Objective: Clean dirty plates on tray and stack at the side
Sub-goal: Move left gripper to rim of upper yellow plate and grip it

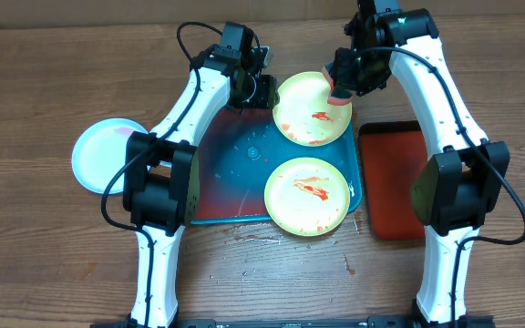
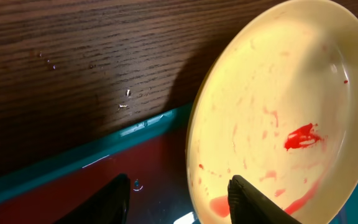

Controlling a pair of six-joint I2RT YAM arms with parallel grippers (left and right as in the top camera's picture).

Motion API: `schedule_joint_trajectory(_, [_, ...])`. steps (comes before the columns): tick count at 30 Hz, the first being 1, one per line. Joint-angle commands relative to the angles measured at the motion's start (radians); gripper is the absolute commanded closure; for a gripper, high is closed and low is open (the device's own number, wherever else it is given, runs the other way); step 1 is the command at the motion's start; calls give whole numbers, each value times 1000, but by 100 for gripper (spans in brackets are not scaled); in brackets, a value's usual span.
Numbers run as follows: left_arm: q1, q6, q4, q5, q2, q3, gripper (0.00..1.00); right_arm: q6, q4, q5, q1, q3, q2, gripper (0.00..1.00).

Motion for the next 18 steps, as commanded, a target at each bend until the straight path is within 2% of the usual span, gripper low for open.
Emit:
schedule_joint_trajectory(1, [-18, 48, 2, 15, 10, 12, 48, -9, 5, -8, 5, 22, -32, 96])
schedule_joint_trajectory(12, [-39, 73, -35, 15, 10, -12, 51, -8, 5, -8, 5, 22, -32, 96])
schedule_joint_trajectory(18, [-39, 71, 3, 6, 10, -73, 52, -8, 5, -8, 5, 22, -32, 96])
